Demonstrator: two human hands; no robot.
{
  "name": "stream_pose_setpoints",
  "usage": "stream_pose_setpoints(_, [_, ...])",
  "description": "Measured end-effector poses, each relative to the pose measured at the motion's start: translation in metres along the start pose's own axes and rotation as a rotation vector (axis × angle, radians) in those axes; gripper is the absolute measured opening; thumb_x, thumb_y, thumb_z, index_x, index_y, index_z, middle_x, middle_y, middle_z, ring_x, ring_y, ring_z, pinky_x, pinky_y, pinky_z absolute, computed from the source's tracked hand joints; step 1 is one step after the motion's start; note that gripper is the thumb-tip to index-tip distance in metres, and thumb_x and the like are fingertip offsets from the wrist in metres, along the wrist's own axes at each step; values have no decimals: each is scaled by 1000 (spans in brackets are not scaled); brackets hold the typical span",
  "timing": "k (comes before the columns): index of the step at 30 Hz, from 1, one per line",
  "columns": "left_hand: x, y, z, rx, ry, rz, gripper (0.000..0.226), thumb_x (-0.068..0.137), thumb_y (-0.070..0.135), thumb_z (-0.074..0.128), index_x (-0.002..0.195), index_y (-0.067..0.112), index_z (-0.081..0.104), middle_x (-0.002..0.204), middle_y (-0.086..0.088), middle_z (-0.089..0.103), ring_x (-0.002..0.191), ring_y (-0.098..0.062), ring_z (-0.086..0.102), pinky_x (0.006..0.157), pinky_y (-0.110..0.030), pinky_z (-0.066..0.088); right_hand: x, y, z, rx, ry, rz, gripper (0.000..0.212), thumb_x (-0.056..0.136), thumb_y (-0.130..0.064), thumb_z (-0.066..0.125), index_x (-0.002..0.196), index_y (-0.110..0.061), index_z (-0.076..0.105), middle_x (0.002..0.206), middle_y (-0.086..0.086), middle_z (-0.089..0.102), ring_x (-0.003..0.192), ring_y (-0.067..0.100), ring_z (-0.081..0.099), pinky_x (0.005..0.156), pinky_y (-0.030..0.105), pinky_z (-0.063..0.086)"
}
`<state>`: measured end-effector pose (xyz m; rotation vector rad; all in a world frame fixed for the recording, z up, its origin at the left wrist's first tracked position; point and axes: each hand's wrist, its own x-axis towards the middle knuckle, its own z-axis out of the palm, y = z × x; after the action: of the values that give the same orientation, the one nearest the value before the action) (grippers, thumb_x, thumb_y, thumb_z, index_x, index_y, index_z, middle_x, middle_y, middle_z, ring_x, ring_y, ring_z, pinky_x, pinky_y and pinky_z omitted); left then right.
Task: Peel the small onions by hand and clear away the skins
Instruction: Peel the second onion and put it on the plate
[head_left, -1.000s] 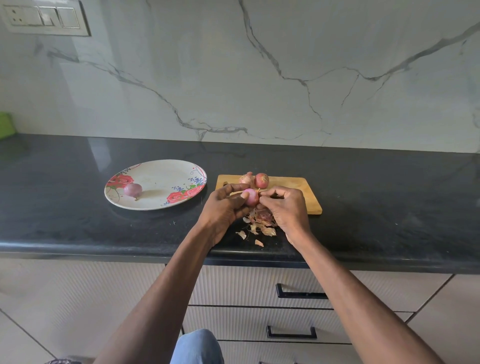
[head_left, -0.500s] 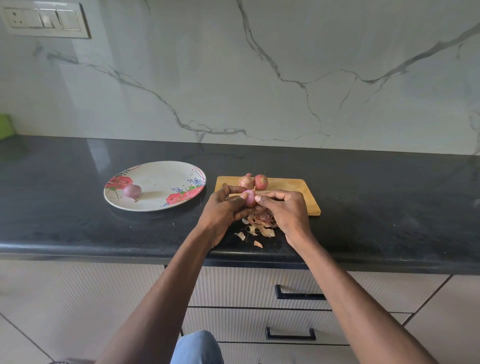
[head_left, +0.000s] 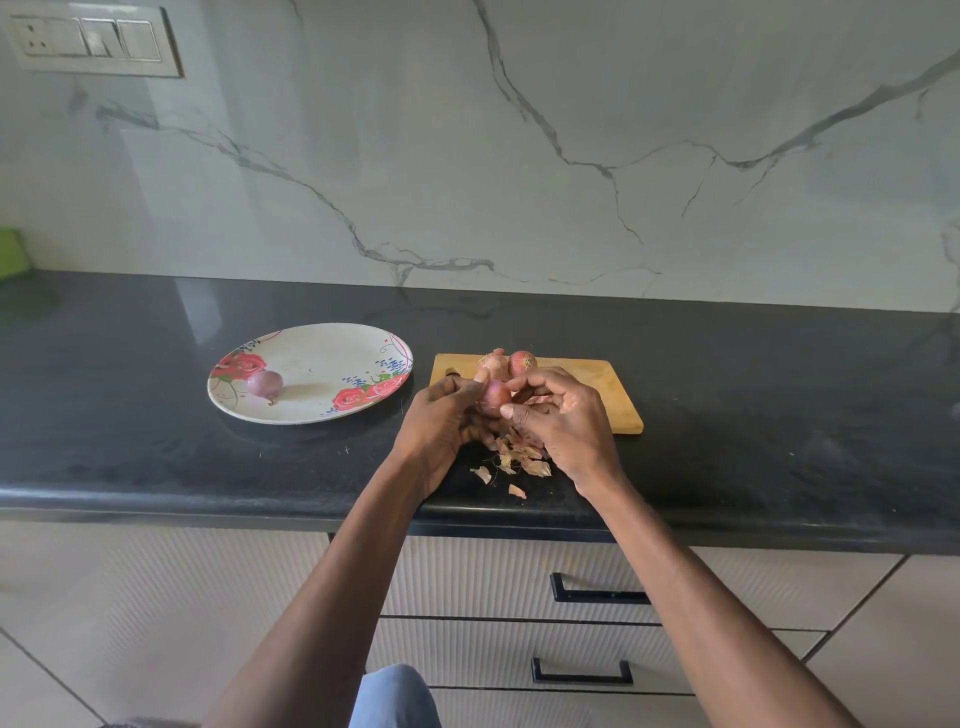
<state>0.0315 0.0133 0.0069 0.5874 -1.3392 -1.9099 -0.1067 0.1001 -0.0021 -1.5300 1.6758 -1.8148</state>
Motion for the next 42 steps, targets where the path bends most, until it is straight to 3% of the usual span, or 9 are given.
stream_pose_setpoints(9, [6, -4, -1, 101, 5, -3, 23, 99, 29, 61, 94, 6, 58, 66, -9, 63, 51, -19, 54, 43, -24, 41, 0, 2, 7, -45, -33, -109, 22, 80, -1, 81, 96, -13, 74, 102, -3, 66, 90, 11, 69, 79, 18, 56])
stream_pose_setpoints(12, [8, -4, -2, 122, 13, -9, 22, 100, 29, 60, 94, 7, 57, 66, -7, 62, 49, -16, 53, 40, -22, 41, 1, 6, 8, -87, -35, -154, 20, 80, -1, 81, 98, -9, 75, 104, -5, 65, 101, 15, 68, 81, 22, 59])
stream_pose_setpoints(18, [9, -5, -3, 120, 28, -6, 22, 100, 26, 60, 91, 6, 59, 67, -10, 63, 49, -16, 54, 41, -22, 43, 1, 9, 8, -214, -3, -241, 13, 77, -2, 83, 82, -8, 73, 91, -16, 61, 90, 4, 61, 86, 26, 54])
stream_pose_setpoints(22, [8, -5, -3, 109, 37, -8, 20, 100, 24, 60, 90, 7, 59, 68, -11, 63, 50, -17, 54, 42, -22, 43, -1, 5, 8, -203, 13, -168, 19, 76, -5, 85, 79, -14, 69, 87, -11, 64, 91, 13, 66, 83, 35, 59])
stream_pose_setpoints(26, [6, -4, -2, 87, 42, -5, 21, 100, 24, 60, 89, 7, 60, 65, -11, 64, 47, -17, 53, 41, -23, 41, -1, 0, 3, -49, 4, -71, 29, 82, -7, 80, 98, -30, 74, 98, -6, 74, 92, 8, 70, 83, 27, 58])
stream_pose_setpoints(32, [8, -5, -1, 136, 59, -12, 20, 100, 22, 62, 90, 5, 59, 69, -13, 65, 49, -16, 54, 42, -23, 44, 0, 0, 3, -168, 57, -118, 16, 84, -4, 78, 94, -17, 79, 95, -15, 72, 96, 3, 67, 88, 20, 50])
stream_pose_setpoints(37, [8, -5, -1, 169, 44, -8, 21, 101, 22, 60, 96, 2, 59, 72, -19, 65, 50, -20, 58, 44, -24, 48, -1, 0, 7, -341, 56, -196, 8, 89, -2, 72, 90, -10, 72, 92, -8, 65, 92, -4, 58, 81, 7, 42])
stream_pose_setpoints(39, [6, -3, -1, 156, 30, -23, 20, 100, 20, 60, 99, 0, 58, 73, -20, 66, 53, -23, 60, 46, -26, 51, -2, 1, 9, -397, 43, -250, 7, 91, 2, 67, 90, -5, 68, 96, -5, 61, 97, 0, 57, 84, 6, 41])
stream_pose_setpoints(42, [4, 1, 0, 127, -6, -40, 19, 100, 17, 60, 103, -1, 57, 74, -20, 65, 54, -25, 60, 48, -27, 53, -3, 2, 12, -449, 25, -304, 8, 95, 4, 59, 91, -2, 62, 104, -4, 55, 112, 27, 60, 92, 15, 45])
